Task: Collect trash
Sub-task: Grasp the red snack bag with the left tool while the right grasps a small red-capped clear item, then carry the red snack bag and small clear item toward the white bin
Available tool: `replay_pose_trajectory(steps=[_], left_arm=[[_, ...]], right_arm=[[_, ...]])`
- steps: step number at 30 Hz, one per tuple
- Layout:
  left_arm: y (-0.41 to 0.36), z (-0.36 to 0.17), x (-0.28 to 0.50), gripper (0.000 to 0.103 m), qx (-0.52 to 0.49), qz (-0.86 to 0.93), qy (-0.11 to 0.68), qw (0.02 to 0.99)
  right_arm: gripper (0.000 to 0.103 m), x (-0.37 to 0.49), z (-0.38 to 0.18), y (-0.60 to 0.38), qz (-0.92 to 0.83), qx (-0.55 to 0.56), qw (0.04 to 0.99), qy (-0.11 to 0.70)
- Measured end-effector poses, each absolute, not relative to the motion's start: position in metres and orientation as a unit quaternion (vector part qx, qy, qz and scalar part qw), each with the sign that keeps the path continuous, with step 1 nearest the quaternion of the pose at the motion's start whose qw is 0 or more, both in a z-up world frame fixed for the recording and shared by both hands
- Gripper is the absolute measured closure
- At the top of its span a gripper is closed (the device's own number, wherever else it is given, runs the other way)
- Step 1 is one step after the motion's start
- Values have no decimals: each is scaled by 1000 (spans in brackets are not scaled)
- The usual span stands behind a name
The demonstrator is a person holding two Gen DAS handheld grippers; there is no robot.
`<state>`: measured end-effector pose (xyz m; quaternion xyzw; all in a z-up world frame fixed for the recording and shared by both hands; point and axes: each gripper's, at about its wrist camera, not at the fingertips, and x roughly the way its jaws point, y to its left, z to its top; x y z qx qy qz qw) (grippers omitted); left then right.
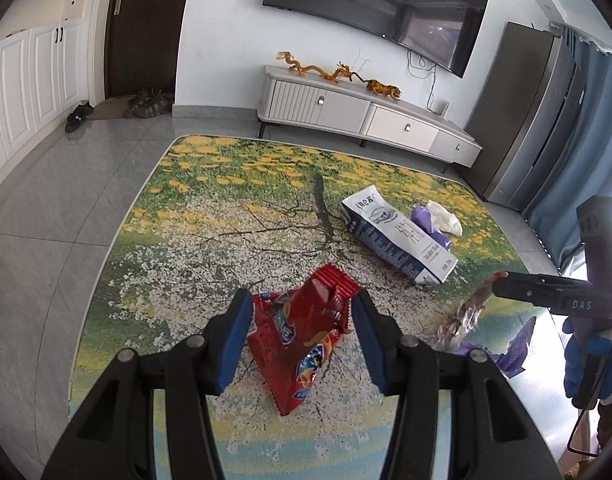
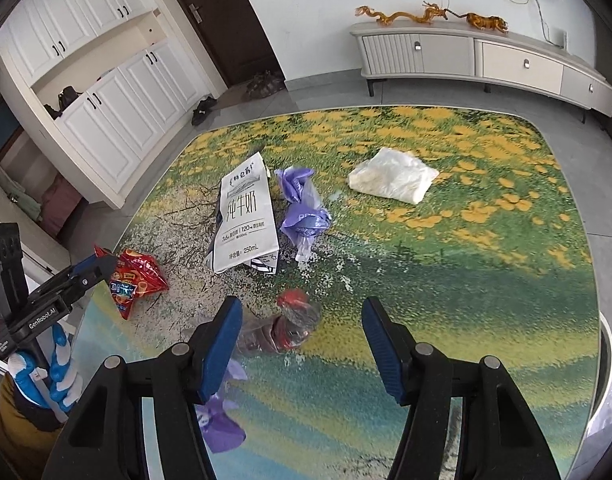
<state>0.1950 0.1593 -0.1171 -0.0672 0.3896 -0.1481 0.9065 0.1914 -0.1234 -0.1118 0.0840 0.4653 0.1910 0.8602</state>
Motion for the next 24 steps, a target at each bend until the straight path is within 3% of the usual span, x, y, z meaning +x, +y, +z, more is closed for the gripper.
replay_pose_trajectory(steps=[4,7,10,24], left_arm=[[159,-124,200,57,-75,-147,397,903],[161,-128,203,78,-83,-149,405,898],[163,-132,205,90,-90,-146,408,897],[168,-97,181,95,-100,-127,376,913]], right_arm=[[57,194,-116,-119,196,78,859,467],[73,194,-118,-117,200,74,857,469],[88,193,-118,-117,200,67,858,468],[90,176,-79,-141,197,99,886,409]])
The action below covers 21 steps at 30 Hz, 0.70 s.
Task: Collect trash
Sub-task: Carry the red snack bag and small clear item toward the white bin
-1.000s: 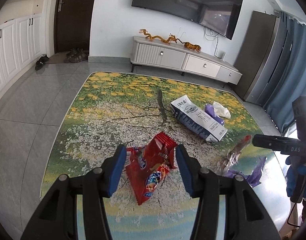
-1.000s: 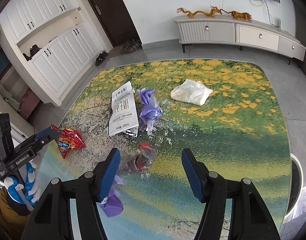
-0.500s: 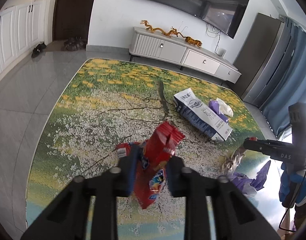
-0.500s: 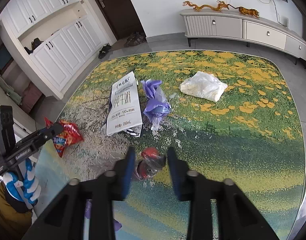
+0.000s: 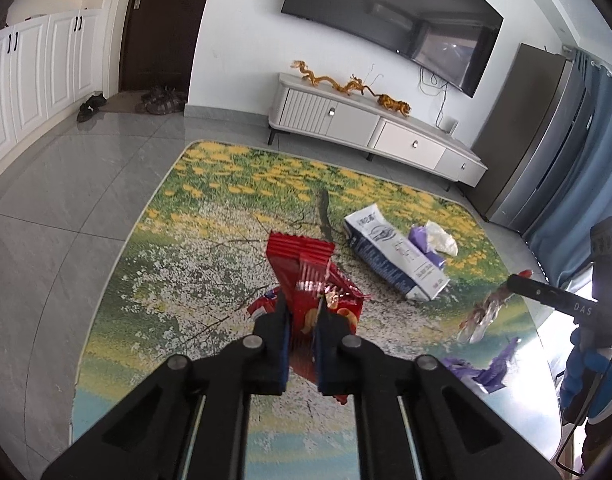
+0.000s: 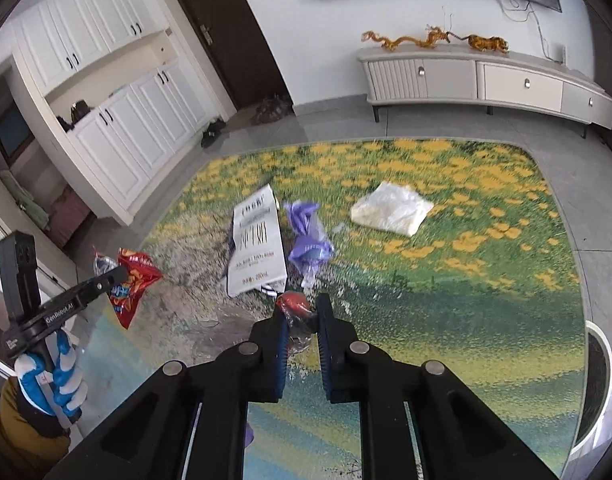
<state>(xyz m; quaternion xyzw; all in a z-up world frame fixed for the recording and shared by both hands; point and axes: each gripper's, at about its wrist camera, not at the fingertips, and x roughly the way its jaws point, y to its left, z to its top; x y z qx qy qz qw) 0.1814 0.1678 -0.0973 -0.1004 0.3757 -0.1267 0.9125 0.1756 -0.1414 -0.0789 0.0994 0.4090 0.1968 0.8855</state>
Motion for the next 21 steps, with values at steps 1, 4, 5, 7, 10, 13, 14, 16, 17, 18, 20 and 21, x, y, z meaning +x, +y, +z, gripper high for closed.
replay_pose_trajectory(steps=[1,4,5,7,10,13,14,16,17,18,20,21], left_arm=[[167,-93,178,95,-99,-126,372,914],[163,-79,168,95,-94,-127,362,919],[162,-74,165,95,-92,-127,358,921],[158,-62,157,95,-89,-127,348,924],[151,-46,145,95,-85,-128,336,929],[140,-31,135,95,-80,-135,326,932],[135,-28,132,95,-78,-138,324,933],[122,-22,127,95,-73,-146,323,932],[116,-19,124,95,-70,-151,323,932],[107,-17,123,95,-66,-156,323,931],[87,-13,119,95,-57,-170,325,928],[76,-11,118,95,-51,-179,327,927]], right_arm=[[90,172,-74,-144,196,101,888,404],[90,164,-62,-153,197,107,894,389],[90,160,-57,-157,196,108,897,382],[90,153,-49,-165,194,112,902,369],[90,139,-34,-182,188,119,911,348],[90,122,-22,-204,179,128,919,327],[90,117,-19,-211,174,131,921,322],[90,105,-15,-229,162,140,926,312],[90,100,-13,-238,157,145,928,307],[90,94,-13,-248,150,151,929,302],[90,82,-13,-270,130,159,934,293],[90,75,-14,-281,120,164,936,288]])
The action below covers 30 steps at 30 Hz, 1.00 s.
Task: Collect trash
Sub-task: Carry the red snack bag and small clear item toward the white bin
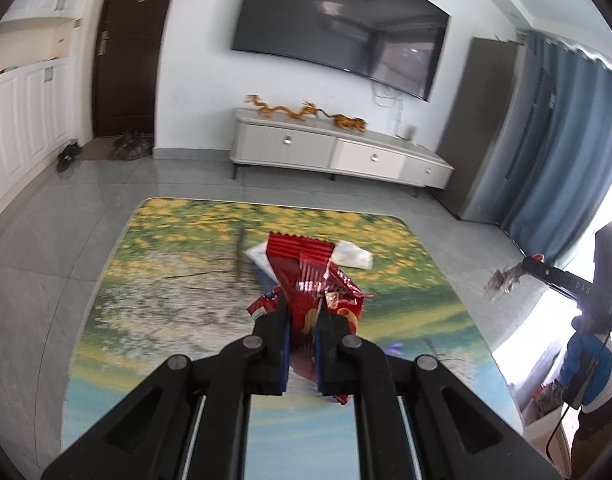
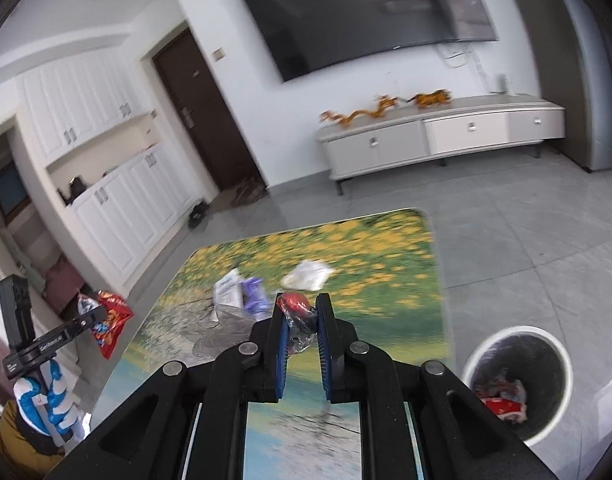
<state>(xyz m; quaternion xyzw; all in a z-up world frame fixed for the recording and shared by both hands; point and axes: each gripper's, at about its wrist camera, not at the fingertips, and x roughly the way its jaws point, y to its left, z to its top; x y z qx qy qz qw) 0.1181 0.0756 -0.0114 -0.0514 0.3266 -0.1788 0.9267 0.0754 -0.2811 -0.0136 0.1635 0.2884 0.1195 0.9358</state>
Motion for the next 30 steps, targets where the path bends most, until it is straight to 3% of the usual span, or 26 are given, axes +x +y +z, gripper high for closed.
replay_pose_trajectory(steps=[16,30], left_arm=[[-153,-17,108,95,45,-326,361,872],[-314,-72,142,94,121,-355,415,829]], right_arm=[[90,3,-47,-430,-23,244,935,256],[90,21,-115,-502,-108,265,906,313]])
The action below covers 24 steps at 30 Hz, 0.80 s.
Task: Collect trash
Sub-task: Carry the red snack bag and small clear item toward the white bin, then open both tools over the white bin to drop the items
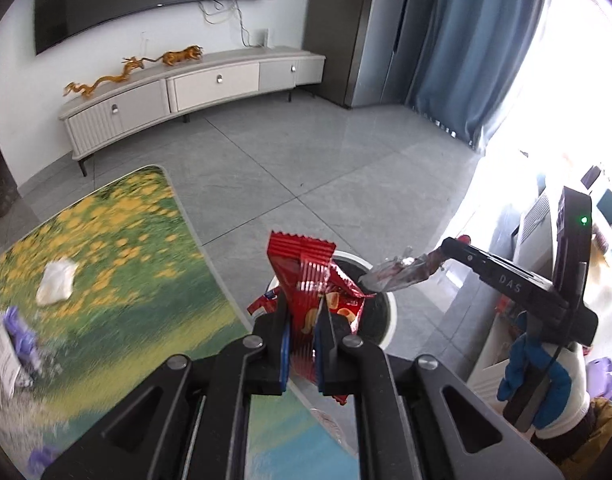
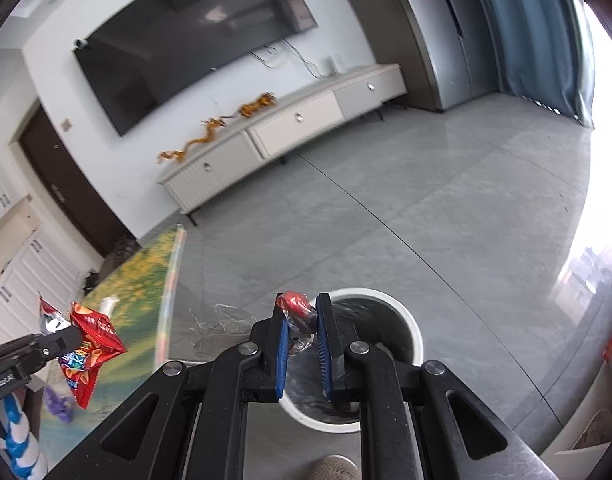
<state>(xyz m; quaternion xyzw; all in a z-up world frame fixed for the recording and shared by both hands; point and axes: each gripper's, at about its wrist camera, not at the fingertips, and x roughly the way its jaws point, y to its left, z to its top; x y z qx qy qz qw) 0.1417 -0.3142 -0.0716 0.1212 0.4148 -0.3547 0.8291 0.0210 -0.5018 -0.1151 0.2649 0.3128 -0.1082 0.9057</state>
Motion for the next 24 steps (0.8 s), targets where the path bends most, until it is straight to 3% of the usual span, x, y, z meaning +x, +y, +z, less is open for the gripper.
replay_pose_trajectory(steps=[12,14,16,17,24], left_arm=[[-389,-136,189,92,131,-328,473,807],[-395,-144,195,86,128,-330,482,802],[-399,-150,199,66,122,-330,486,800],[-400,-151,200,62,119,-331,486,800],[-396,-145,197,60,101,-344,482,800]], right_arm=[[88,73,-171,-526,-113,269,884,365],[81,80,-178,-528,-114,266,882,372],[71,84,-185,-530,-119,265,878,380],[69,85,-187,-531,-122,265,877,382],[67,78,-180,-532,-135,266,877,376]])
